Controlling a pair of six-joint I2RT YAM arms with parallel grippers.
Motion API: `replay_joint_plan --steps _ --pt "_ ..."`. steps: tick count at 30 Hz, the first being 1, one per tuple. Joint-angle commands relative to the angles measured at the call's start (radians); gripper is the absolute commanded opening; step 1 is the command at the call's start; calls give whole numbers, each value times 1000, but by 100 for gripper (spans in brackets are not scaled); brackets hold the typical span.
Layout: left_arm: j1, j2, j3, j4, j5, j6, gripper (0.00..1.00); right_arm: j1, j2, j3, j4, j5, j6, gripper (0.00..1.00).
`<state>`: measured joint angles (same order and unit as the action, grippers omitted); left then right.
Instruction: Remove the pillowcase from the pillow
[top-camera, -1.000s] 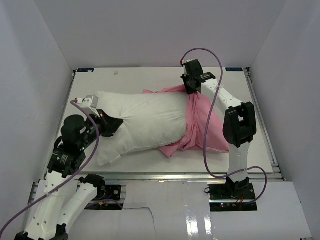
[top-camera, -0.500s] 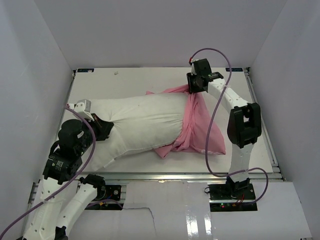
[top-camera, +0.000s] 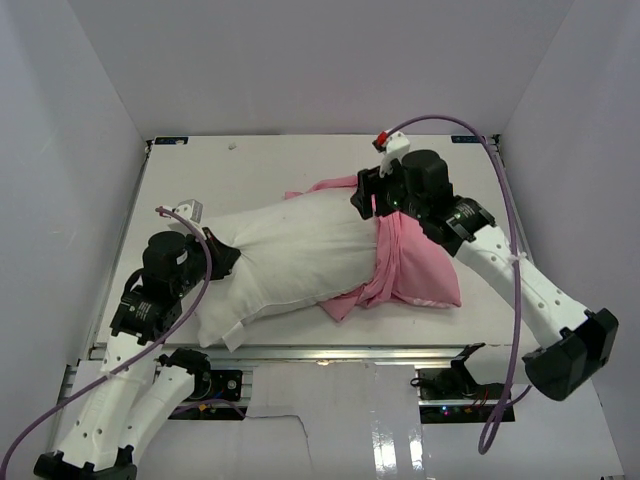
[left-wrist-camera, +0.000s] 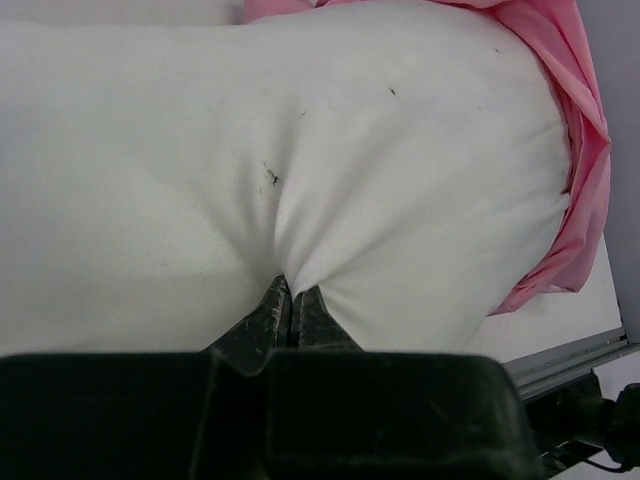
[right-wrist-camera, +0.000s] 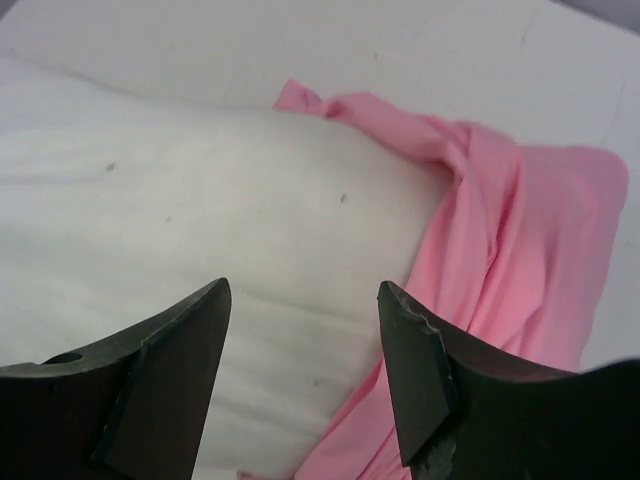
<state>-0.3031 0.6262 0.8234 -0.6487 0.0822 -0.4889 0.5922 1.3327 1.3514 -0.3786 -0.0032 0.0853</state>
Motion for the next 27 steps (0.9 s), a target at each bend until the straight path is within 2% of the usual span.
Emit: replay_joint_plan --steps 1,2,5,10,12,17,22,27 --pt "2 15 5 113 70 -28 0 79 -108 -138 -16 124 66 67" --pt "2 24 13 122 80 -42 0 107 -153 -263 -3 147 91 67" --pt "2 52 60 133 103 -51 0 202 -308 -484 21 273 186 68" --pt "2 112 163 127 154 -46 0 221 -454 -687 18 353 277 70" --pt "2 148 184 127 183 -50 0 221 -443 -736 35 374 284 71" --pt "2 213 235 118 191 -43 0 219 -316 -723 171 391 301 68" --pt "4 285 331 29 53 19 0 202 -191 -727 175 526 350 58" --pt "4 363 480 -49 -10 56 0 8 -205 -782 124 554 366 59"
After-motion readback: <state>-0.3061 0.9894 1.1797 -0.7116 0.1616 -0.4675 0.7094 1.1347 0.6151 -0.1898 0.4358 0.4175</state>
